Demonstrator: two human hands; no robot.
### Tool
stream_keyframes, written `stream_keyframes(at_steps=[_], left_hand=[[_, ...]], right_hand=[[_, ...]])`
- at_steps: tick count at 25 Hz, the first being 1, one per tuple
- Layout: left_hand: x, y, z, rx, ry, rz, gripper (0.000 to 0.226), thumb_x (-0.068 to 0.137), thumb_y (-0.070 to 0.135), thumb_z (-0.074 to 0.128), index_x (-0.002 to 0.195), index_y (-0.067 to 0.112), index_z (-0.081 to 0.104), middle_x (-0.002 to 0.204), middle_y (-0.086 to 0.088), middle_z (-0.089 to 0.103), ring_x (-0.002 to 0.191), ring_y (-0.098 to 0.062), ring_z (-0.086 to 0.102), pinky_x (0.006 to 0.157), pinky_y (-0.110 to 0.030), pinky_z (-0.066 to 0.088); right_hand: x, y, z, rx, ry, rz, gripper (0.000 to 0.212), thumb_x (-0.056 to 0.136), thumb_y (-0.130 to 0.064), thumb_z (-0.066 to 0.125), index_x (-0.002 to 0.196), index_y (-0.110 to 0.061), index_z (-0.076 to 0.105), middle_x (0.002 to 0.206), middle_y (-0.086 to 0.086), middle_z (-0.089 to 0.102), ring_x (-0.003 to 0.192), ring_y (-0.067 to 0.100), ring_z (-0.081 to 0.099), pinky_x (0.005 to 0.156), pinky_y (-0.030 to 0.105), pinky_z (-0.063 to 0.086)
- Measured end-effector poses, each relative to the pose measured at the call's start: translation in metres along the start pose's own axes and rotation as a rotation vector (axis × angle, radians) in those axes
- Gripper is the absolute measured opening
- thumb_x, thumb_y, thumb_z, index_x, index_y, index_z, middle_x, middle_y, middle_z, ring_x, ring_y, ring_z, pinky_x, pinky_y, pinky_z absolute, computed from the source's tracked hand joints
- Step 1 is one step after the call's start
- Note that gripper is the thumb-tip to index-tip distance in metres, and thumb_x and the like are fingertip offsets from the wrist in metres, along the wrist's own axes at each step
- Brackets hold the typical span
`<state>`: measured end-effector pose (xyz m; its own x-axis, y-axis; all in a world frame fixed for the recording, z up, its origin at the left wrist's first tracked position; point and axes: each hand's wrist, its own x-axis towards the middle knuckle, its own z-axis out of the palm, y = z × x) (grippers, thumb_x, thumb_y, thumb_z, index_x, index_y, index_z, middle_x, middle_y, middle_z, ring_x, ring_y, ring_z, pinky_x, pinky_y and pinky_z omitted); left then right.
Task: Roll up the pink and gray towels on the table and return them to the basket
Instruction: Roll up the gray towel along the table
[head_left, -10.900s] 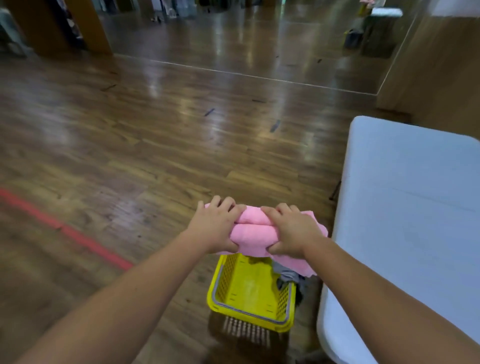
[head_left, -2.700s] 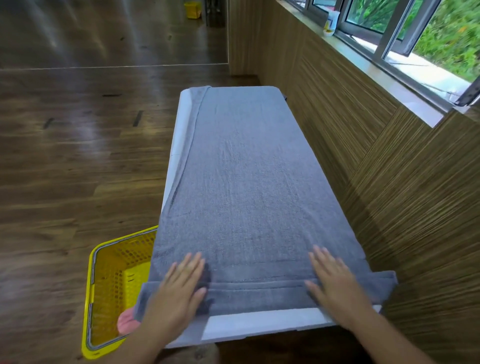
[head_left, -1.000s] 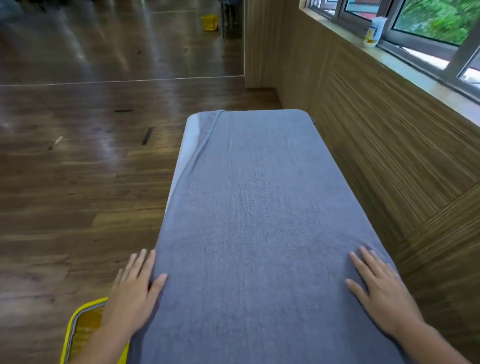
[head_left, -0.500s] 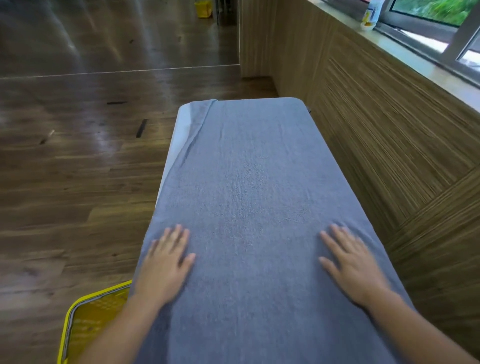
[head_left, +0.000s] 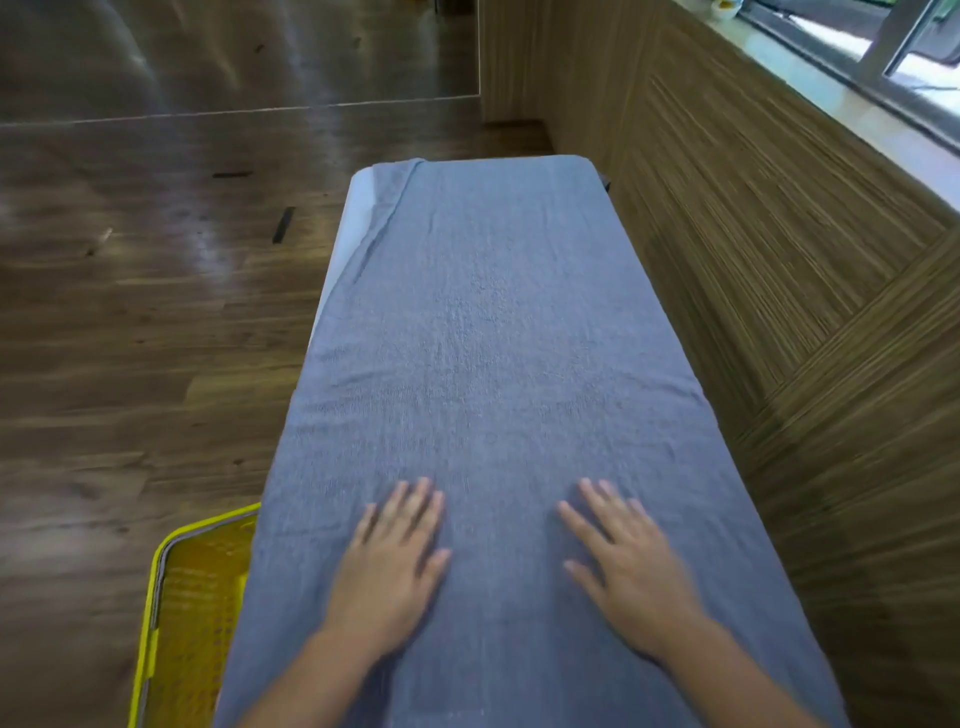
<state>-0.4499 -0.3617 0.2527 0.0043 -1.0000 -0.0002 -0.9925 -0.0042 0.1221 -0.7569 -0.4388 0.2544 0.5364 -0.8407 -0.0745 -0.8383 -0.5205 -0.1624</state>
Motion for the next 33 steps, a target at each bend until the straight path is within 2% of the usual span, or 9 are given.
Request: stream_keyframes(at_steps=[3,5,11,16,20,22,26,30,33], left_hand=[[-0.054,-0.085,-0.014,0.051,0.008,-0.279,0.075,0.095,0.067,0.007,0.156,0.027,0.026,0.165,0.005,0.019,0.152,-0.016,0.009,0.121,-0.046,0.015],[-0.062,-0.077,-0.025,0.002,0.025,-0.406,0.081,0.093,0.069,0.004,0.156,0.022,0.025,0.165,0.001,0.018,0.152,-0.019,0.008,0.121,-0.052,0.017],[-0.08,0.098,0.0,-0.08,-0.021,0.043,0.064,0.1,0.056,0.027,0.156,0.025,0.023,0.165,0.008,0.01,0.152,-0.011,0.002,0.121,-0.042,0.01],[-0.154,-0.021,-0.002,0.034,-0.035,-0.219,0.062,0.097,0.059,0.019,0.155,0.036,0.025,0.165,0.009,0.016,0.152,-0.015,0.008,0.12,-0.048,0.017],[-0.188,-0.076,-0.022,-0.009,0.001,-0.425,0.068,0.096,0.062,0.015,0.155,0.03,0.025,0.164,0.001,0.022,0.152,-0.022,0.013,0.118,-0.056,0.022],[-0.183,-0.036,-0.022,-0.036,0.044,-0.299,0.068,0.097,0.06,0.022,0.154,0.024,0.029,0.164,0.001,0.021,0.152,-0.021,0.011,0.12,-0.052,0.016],[-0.211,0.082,0.0,-0.081,-0.009,0.38,0.068,0.093,0.049,0.05,0.153,0.024,0.032,0.165,0.004,0.021,0.151,-0.019,0.017,0.118,-0.041,0.017],[-0.241,0.021,0.0,-0.092,0.019,0.38,0.059,0.094,0.042,0.053,0.148,0.022,0.044,0.16,0.005,0.033,0.147,-0.02,0.03,0.114,-0.04,0.027],[-0.253,-0.053,-0.016,-0.07,0.107,0.253,0.044,0.101,0.031,0.039,0.14,0.017,0.054,0.151,0.001,0.048,0.137,-0.024,0.046,0.112,-0.037,0.032]], right_hand=[[-0.06,0.082,-0.015,-0.064,0.021,0.203,0.073,0.094,-0.07,0.005,0.155,-0.034,0.022,0.166,-0.001,0.012,0.153,0.018,0.004,0.123,0.041,0.01],[-0.067,0.081,-0.024,-0.058,0.035,0.259,0.079,0.093,-0.069,0.004,0.156,-0.025,0.026,0.166,0.003,0.011,0.153,0.019,0.005,0.123,0.044,0.013],[-0.079,-0.075,0.013,0.028,0.037,-0.202,0.066,0.093,-0.052,0.045,0.151,-0.021,0.038,0.163,0.004,0.023,0.15,0.022,0.022,0.118,0.042,0.013],[-0.14,0.039,-0.005,-0.029,-0.023,-0.068,0.065,0.095,-0.065,0.028,0.154,-0.04,0.019,0.165,-0.009,0.007,0.153,0.015,0.005,0.122,0.04,0.008],[-0.165,0.077,-0.03,-0.099,-0.016,0.137,0.076,0.094,-0.07,0.009,0.154,-0.028,0.031,0.164,0.003,0.023,0.151,0.019,0.014,0.12,0.046,0.022],[-0.167,0.023,-0.028,-0.03,0.043,0.131,0.07,0.093,-0.065,0.032,0.145,-0.021,0.046,0.157,0.007,0.037,0.146,0.024,0.028,0.117,0.049,0.03],[-0.186,-0.121,0.006,0.185,0.04,-0.391,0.034,0.082,-0.04,0.065,0.11,-0.022,0.063,0.122,0.003,0.058,0.113,0.023,0.054,0.095,0.039,0.048],[-0.207,-0.079,0.006,0.188,0.078,-0.295,0.031,0.078,-0.031,0.07,0.108,-0.024,0.066,0.11,-0.003,0.06,0.1,0.017,0.056,0.086,0.035,0.05],[-0.237,0.006,-0.012,0.052,0.075,-0.105,0.049,0.067,-0.02,0.08,0.114,-0.025,0.067,0.111,-0.006,0.062,0.1,0.015,0.056,0.083,0.038,0.054]])
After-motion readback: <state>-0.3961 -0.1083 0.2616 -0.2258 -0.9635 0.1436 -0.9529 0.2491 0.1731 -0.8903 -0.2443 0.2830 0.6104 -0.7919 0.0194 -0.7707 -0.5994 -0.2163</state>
